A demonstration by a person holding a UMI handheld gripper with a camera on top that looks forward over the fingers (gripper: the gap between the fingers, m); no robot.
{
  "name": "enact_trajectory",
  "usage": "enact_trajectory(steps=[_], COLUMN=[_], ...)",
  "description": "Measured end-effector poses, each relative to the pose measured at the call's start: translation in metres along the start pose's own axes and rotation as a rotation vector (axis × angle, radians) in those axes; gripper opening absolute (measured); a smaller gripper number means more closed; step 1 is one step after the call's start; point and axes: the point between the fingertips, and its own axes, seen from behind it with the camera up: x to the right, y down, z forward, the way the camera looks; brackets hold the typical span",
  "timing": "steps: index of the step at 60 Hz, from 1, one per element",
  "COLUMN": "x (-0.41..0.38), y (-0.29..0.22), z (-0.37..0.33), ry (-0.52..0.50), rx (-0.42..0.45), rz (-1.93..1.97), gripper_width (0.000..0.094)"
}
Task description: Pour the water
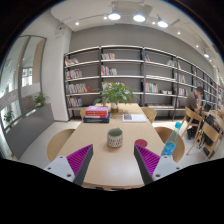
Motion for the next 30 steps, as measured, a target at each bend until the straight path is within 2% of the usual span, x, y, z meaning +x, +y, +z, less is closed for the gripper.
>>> enact_trajectory(steps=[10,15,19,26,27,30], x=[0.065,0.134,0.173,0.236,0.239,0.255], y=[0.022,0.052,0.056,0.066,0.055,0.068], z=[-0.001,0.007,0.004,0.025,0.02,0.051], ry=[0.096,0.143,0.181,0.228,0.234,0.238], rx=[-0.023,-0.033,-0.027,-0.013,-0.019,-0.004], rz=[0.025,0.028,0.034,0.036,0.035,0.029], gripper_width=[0.0837,0.083,0.0816,0.0813,0.0813,0.0811])
